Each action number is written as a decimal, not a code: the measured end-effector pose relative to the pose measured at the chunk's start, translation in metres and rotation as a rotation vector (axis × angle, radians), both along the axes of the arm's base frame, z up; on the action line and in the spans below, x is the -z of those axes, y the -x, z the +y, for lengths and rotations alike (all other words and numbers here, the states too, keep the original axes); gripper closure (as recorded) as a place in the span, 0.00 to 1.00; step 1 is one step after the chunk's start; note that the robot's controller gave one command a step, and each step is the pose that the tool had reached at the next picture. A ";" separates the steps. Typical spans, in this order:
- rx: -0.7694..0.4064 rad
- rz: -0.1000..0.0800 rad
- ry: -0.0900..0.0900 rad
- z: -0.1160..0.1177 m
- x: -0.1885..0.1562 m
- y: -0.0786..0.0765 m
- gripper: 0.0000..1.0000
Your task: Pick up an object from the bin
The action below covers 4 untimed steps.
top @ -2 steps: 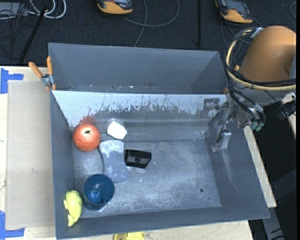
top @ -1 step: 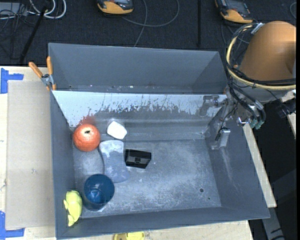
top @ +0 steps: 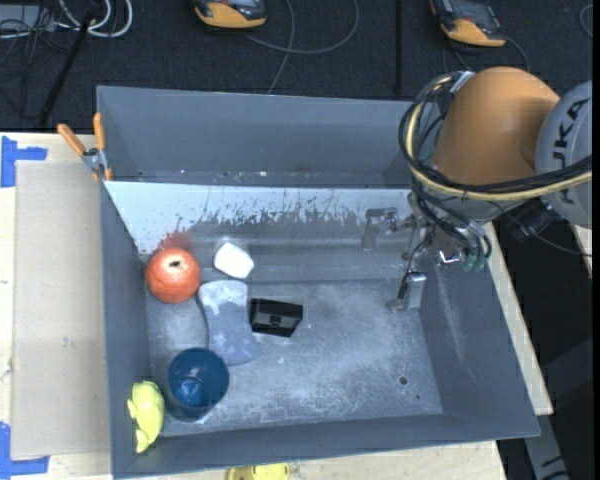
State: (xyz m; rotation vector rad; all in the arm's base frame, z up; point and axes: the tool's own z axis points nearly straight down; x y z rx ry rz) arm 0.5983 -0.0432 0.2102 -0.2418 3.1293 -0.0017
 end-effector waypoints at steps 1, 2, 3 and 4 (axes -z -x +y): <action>-0.158 0.003 -0.002 0.016 0.027 0.003 0.00; 0.012 -0.003 -0.001 0.035 0.077 0.005 0.00; -0.111 0.006 0.000 0.085 0.097 -0.003 0.00; -0.244 -0.001 -0.005 0.097 0.126 0.018 0.00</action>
Offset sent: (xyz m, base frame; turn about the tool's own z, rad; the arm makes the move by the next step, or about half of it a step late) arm -0.0088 0.0471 -0.0995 0.0179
